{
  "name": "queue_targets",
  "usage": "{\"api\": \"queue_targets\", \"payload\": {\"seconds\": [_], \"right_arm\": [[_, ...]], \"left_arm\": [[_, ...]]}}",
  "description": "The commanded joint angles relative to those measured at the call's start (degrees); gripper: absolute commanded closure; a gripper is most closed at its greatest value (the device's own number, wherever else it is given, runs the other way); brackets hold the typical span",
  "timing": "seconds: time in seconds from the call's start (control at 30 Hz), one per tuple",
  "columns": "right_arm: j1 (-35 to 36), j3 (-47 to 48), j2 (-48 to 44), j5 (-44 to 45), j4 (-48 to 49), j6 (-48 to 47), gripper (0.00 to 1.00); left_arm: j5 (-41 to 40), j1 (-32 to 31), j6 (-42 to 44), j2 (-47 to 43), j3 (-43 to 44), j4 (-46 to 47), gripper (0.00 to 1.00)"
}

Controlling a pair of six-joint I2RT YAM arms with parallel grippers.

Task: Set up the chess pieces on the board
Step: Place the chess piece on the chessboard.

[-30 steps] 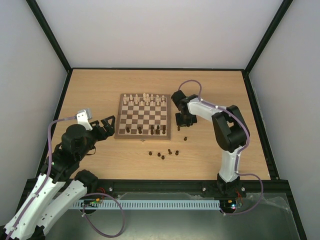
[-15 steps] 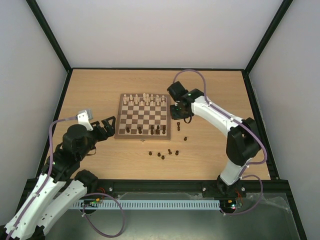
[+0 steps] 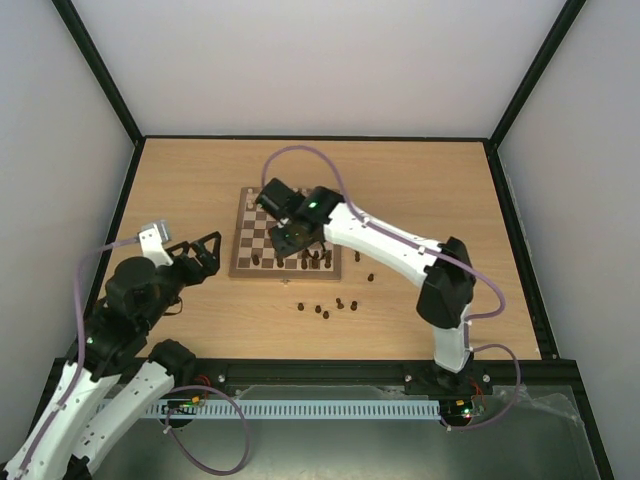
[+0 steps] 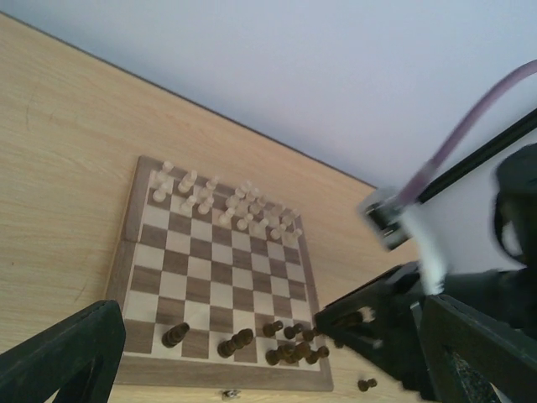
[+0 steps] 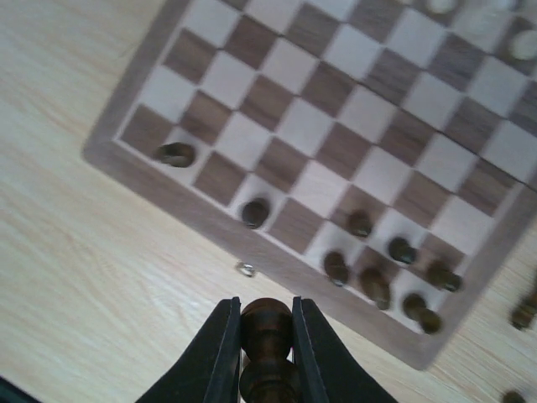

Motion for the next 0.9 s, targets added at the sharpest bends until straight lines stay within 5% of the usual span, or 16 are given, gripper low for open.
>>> {"api": "queue_targets", "payload": {"seconds": [0.0, 0.4, 0.87], "right_arm": [[3.5, 7.4, 6.1, 0.7, -7.0, 0.2, 0.88], [6.3, 26.5, 24.1, 6.4, -15.7, -1.3, 0.85], [5.3, 28.7, 29.7, 4.6, -14.5, -3.2, 0.83]], "left_arm": [[-1.2, 0.4, 0.2, -1.9, 4.6, -3.4, 0.01], [-2.1, 0.4, 0.7, -3.9, 6.2, -6.3, 0.01], [-2.1, 0.4, 0.7, -3.4, 5.8, -6.0, 0.01]]}}
